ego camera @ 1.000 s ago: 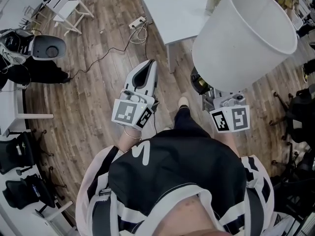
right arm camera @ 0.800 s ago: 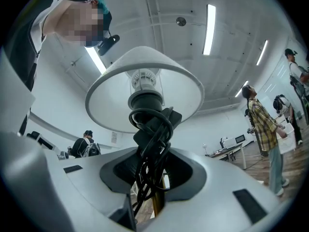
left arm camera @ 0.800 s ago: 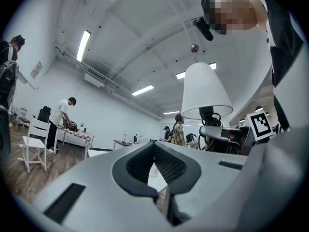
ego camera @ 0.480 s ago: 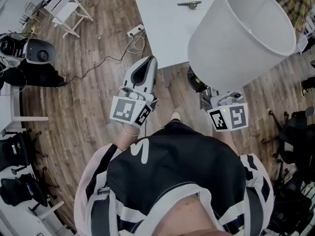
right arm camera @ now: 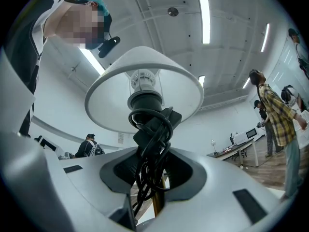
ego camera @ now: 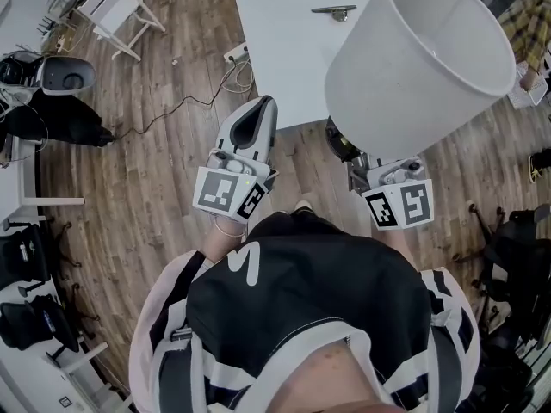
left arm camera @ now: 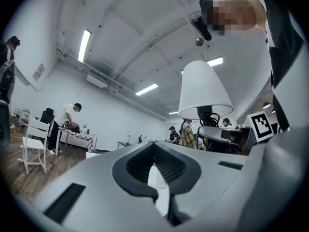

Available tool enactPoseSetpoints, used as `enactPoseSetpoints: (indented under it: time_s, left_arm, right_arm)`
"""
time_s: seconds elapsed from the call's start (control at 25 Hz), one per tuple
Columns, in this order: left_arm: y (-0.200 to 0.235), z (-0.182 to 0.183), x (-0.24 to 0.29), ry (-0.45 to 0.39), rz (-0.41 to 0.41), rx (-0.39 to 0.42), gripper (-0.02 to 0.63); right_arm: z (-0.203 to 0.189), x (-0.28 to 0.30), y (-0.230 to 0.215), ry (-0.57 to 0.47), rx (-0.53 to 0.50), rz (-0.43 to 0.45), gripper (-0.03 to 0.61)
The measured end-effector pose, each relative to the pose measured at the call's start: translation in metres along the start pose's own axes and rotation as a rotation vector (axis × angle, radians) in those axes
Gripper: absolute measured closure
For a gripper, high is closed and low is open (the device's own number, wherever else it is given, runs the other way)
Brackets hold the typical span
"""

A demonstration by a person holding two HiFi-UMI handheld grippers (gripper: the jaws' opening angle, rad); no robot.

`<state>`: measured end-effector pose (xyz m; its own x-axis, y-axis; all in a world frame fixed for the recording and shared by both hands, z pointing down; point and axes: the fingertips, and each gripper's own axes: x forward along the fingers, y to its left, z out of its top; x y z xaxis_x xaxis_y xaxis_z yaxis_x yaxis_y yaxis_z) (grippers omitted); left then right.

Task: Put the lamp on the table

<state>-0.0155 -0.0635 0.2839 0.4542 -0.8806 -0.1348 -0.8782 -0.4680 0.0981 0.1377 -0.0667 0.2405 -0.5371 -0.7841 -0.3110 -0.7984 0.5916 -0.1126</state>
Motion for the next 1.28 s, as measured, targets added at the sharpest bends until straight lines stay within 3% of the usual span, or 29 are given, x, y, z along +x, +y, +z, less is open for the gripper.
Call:
enactPoseSetpoints:
  time_s: [0.76,1.28]
  left_arm:
    - [0.029,-0.002,0.007,0.012,0.059,0.009,0.609]
    - [0.105,-0.009,0.062,0.009,0.017,-0.017,0.609]
  right_arm:
    - [-0.019,0.033,-0.003,0.019,0.032,0.038,0.440]
    - [-0.044,0.115,-0.016,0.015,0.011,0.008,0.439]
